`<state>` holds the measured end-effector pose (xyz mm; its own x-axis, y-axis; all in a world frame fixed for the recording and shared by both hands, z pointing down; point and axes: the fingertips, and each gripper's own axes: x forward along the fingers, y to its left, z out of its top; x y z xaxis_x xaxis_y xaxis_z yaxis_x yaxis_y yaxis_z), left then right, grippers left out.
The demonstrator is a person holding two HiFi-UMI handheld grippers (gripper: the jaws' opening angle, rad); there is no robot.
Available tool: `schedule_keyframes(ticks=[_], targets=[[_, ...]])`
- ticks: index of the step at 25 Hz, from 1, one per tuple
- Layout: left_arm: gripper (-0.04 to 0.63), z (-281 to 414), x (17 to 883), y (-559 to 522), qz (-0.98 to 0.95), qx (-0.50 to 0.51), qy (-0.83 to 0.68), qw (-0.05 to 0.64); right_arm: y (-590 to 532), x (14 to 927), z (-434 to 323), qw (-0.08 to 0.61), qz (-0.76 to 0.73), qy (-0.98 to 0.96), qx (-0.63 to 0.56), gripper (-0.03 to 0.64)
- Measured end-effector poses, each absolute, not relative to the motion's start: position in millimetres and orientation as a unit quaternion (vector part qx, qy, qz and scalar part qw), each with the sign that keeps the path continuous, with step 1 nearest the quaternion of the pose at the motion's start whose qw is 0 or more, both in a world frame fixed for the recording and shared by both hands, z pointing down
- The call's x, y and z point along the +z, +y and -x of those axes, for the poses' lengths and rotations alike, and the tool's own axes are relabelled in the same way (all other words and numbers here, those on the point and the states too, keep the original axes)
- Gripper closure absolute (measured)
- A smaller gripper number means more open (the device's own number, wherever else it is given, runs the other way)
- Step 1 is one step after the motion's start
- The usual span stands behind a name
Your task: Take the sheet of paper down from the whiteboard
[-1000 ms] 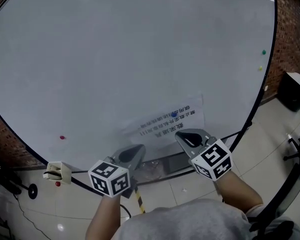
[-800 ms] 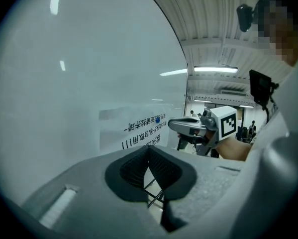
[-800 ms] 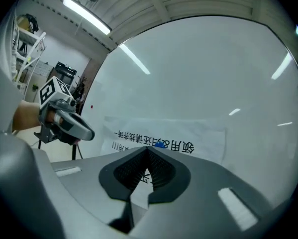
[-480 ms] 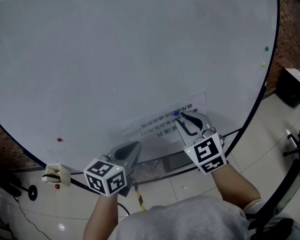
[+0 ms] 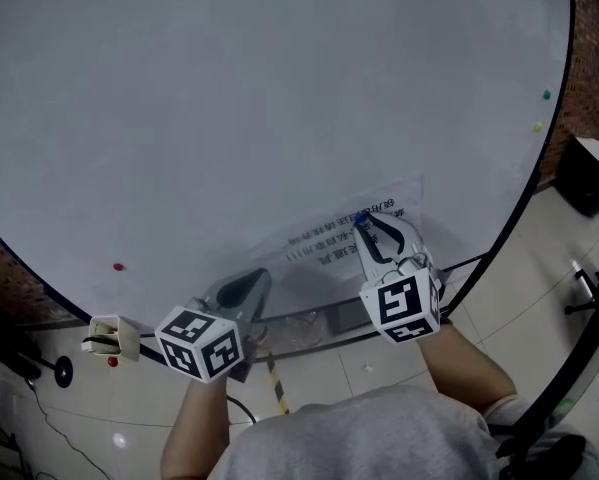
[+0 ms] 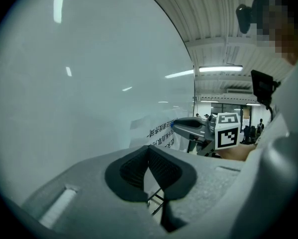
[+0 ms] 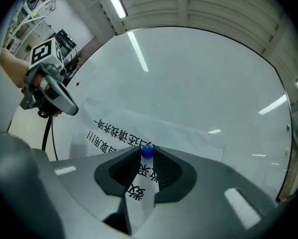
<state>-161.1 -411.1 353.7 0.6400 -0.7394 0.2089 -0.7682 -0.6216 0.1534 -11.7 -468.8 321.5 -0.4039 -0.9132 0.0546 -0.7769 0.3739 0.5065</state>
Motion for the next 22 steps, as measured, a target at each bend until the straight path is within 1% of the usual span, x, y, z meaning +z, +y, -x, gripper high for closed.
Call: schedule_keyframes(ticks=[2, 7, 9, 11, 13, 22], targets=[[0.594, 165, 352, -413, -0.894, 0.07, -0.429, 0.108, -469, 321, 11, 0.163, -0.519, -0.814, -0.203, 0.535], [0.589, 175, 343, -417, -0.885, 0.107, -0.45, 0.058, -470, 323, 10, 0.154, -0.513, -0.823, -0.189, 0.535], [0.568, 174, 338, -418, -0.888, 0.112, -0.443, 0.045, -471, 323, 9, 0.155, -0.512, -0.823, -0.19, 0.535], [0.525, 176, 335, -420, -0.889, 0.12, -0.441, 0.035, -472, 323, 11, 0.155, -0.509, -0.825, -0.191, 0.535], [0.51, 179, 332, -422, -0.887, 0.124, -0.445, 0.029, -472, 323, 12, 0.153, -0.508, -0.826, -0.189, 0.535], [0.509, 172, 333, -429, -0.888, 0.136, -0.438, 0.021, -470, 323, 14, 0.157, -0.511, -0.823, -0.193, 0.534]])
